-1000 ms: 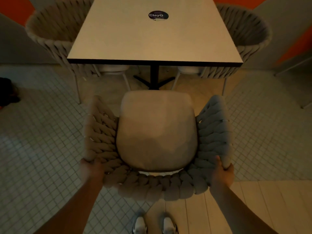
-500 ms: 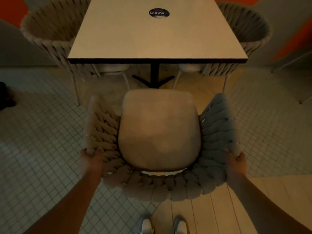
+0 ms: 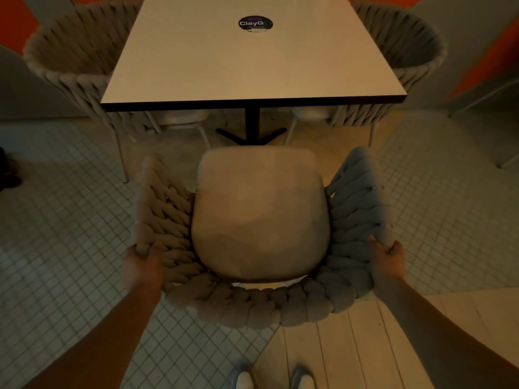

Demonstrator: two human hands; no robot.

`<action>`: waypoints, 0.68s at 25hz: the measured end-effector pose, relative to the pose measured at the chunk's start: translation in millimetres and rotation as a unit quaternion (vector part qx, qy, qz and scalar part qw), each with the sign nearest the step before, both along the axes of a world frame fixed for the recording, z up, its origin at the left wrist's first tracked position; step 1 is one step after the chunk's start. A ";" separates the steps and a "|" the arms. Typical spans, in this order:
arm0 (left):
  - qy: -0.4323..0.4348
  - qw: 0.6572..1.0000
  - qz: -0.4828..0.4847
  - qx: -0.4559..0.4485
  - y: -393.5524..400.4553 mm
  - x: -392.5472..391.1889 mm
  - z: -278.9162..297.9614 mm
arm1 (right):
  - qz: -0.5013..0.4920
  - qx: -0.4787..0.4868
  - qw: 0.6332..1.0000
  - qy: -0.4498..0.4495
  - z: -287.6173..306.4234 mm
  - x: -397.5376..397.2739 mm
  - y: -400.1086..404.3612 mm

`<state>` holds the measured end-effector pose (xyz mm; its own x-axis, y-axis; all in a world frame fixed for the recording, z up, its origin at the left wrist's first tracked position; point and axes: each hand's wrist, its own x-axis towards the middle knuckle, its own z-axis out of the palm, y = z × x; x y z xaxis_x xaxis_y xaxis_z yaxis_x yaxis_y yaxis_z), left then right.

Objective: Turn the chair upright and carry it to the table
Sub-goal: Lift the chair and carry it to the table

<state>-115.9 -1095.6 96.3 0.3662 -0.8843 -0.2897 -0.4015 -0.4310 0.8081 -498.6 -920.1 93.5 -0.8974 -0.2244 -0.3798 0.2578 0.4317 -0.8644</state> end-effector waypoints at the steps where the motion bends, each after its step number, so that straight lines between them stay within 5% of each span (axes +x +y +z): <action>1: -0.008 1.000 -0.003 0.001 0.4 0.3 0.8 | 0.002 0.008 1.000 -0.002 1.4 -1.2 -0.6; 17: -0.030 0.999 0.016 0.006 15.0 5.2 -1.3 | 0.036 0.020 0.999 0.004 6.9 1.1 5.9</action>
<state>-110.7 -1080.6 95.0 0.4111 -0.8683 -0.2775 -0.4351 -0.4544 0.7773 -497.5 -914.2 100.4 -0.8824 -0.2736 -0.3828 0.2179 0.4835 -0.8478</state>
